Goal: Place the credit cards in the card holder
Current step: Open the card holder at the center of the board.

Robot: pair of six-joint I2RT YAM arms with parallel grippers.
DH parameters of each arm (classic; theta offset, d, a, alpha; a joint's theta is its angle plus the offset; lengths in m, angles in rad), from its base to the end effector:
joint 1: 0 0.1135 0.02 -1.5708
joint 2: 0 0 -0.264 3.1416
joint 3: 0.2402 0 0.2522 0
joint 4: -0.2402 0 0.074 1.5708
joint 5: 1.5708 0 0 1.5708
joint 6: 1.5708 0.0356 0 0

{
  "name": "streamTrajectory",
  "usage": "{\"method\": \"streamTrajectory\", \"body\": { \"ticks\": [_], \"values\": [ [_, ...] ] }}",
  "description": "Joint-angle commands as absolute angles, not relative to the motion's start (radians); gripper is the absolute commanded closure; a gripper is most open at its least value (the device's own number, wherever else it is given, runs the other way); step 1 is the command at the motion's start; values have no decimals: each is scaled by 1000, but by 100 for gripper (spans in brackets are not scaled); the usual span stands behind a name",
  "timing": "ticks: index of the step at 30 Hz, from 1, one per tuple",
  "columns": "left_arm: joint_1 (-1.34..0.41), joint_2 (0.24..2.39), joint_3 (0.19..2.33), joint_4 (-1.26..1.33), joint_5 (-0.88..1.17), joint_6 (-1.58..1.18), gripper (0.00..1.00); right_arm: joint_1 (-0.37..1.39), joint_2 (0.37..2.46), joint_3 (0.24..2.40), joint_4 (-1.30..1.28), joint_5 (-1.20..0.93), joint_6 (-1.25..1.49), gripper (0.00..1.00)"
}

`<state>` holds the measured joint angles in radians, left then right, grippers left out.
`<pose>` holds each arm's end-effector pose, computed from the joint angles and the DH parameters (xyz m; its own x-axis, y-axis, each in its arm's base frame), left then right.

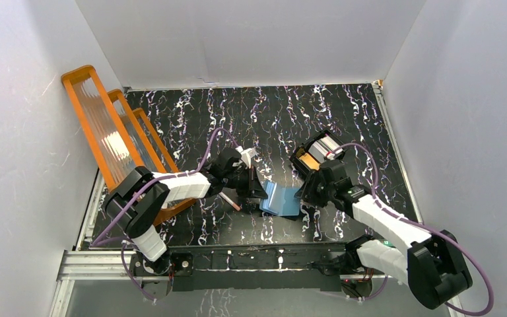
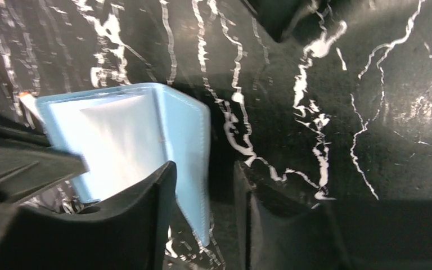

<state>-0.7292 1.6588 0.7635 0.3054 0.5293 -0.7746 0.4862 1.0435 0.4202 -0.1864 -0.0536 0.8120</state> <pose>0.2343 -0.2334 0.1646 -0.9176 0.0102 -0.3975 0.3445 0.5194 -0.7820 0.1730 0.0936 0.1680 -0.8028 0.3953 -0.4464 0.1210 0.8411 0.5272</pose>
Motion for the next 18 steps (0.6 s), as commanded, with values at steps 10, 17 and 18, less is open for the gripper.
{"method": "streamTrajectory", "body": {
  "ticks": [10,17,18],
  "values": [
    [-743,1555,798,187,424,-746,100,489,935,644,-204,-141,899,40],
    [-761,1569,817,166,414,-751,100,501,1037,576,69,-271,1019,50],
    [-761,1573,820,165,417,-752,100,507,1063,579,84,-274,1024,50]
  ]
}}
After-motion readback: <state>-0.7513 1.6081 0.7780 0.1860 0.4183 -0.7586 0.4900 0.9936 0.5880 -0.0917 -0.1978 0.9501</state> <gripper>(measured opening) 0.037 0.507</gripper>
